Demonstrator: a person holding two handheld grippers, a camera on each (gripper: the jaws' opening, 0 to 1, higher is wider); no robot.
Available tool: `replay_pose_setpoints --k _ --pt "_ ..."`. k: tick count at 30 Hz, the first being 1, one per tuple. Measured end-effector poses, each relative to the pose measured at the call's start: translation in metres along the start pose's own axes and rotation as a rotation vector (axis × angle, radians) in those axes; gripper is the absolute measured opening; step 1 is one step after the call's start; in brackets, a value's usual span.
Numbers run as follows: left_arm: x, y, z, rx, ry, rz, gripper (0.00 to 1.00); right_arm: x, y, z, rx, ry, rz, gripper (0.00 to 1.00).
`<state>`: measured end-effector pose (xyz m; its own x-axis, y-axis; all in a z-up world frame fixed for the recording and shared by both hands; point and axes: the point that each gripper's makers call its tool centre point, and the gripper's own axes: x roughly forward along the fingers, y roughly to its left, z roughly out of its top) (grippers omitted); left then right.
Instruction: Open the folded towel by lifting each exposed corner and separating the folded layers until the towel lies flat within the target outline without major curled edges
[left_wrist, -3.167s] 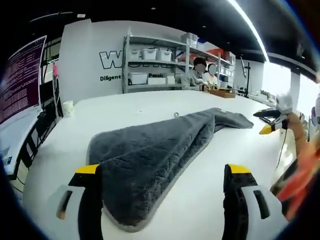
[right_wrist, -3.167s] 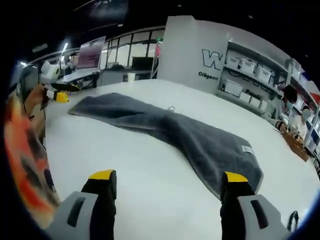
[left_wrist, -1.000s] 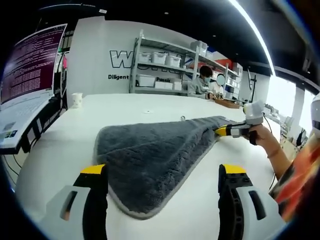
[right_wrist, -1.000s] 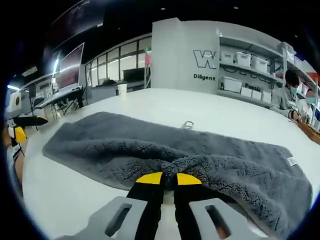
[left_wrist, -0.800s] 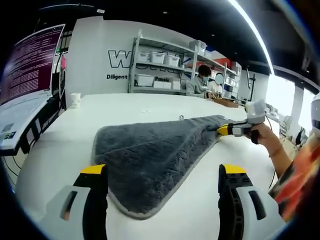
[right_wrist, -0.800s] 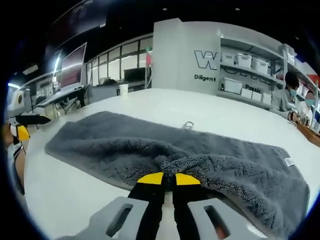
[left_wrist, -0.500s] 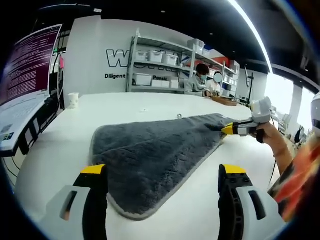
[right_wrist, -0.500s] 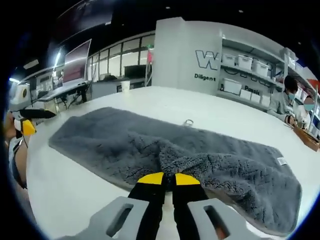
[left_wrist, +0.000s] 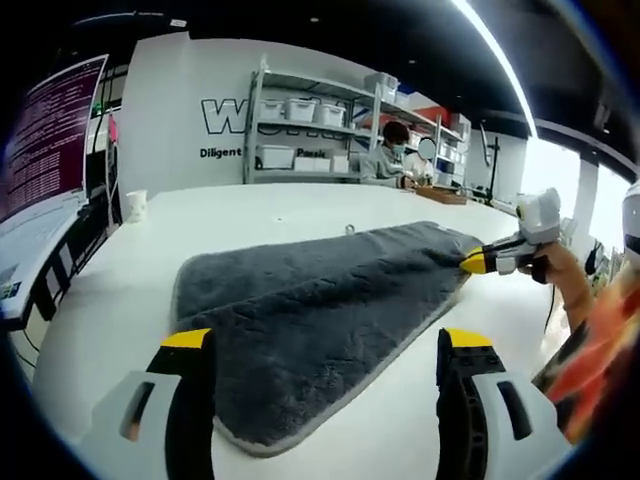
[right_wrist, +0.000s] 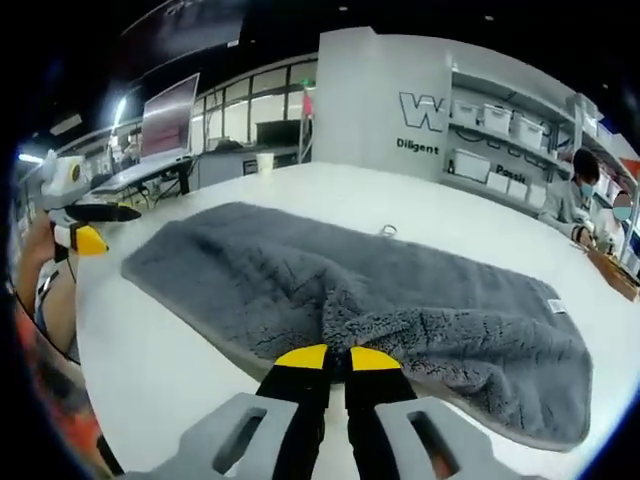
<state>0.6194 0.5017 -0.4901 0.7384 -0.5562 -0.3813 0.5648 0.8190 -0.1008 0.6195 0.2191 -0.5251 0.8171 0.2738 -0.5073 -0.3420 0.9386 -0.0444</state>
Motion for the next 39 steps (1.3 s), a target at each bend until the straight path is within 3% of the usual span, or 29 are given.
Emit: replay_pose_setpoints --k 24,39 --pt "0.004 -0.008 -0.003 0.031 0.034 -0.02 0.9 -0.035 0.032 -0.048 -0.121 0.162 0.063 0.0" --pt "0.004 -0.009 -0.005 0.029 0.037 -0.024 0.9 -0.034 0.037 -0.061 -0.076 0.195 0.078 0.0"
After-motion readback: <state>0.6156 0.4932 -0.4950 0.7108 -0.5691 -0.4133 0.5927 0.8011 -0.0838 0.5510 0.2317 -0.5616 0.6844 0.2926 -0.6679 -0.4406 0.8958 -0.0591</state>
